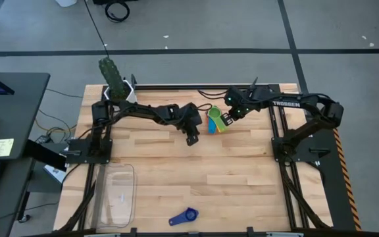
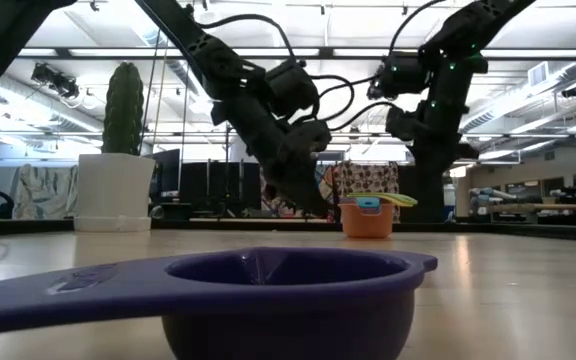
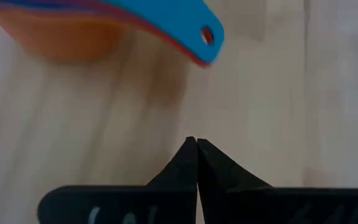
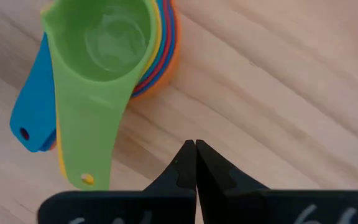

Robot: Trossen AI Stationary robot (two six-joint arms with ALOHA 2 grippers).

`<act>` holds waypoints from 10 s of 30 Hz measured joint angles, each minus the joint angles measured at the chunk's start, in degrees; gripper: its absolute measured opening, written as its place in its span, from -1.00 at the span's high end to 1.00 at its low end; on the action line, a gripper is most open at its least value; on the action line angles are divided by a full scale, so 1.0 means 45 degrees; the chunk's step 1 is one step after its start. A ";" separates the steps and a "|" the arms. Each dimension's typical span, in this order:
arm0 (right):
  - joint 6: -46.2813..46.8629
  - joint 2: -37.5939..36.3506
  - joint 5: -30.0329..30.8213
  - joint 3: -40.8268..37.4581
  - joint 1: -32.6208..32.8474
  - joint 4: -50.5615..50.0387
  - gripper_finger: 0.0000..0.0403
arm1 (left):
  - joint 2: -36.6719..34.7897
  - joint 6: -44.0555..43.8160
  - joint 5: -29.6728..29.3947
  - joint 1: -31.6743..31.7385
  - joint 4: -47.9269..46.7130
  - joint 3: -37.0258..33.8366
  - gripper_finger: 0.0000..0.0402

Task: Nest measuring cups in basket
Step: Stack the green measuring cup on top of the yellow measuring cup, then stack the dark blue measuring cup on top of the green measuring cup

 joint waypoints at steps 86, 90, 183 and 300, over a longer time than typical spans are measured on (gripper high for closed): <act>-0.3212 -0.3373 -0.2775 -0.0203 0.2579 -0.0300 0.99 | -0.4086 0.2449 0.0424 -0.0441 -0.5766 0.1032 0.97; -0.2872 -0.4018 -0.2762 -0.0203 0.3823 -0.0265 0.99 | -0.4906 0.1668 0.0610 -0.1016 -0.6766 0.1032 0.97; -0.5160 -0.8808 -0.0423 -0.0208 0.6985 -0.0304 0.98 | 0.0561 -1.2141 -0.4025 -1.0554 -0.0737 0.1050 0.33; -0.6547 -0.8337 0.6771 -0.0203 0.7091 0.0769 0.98 | 0.0665 -1.6704 -0.6105 -0.0129 -0.2058 0.3111 0.92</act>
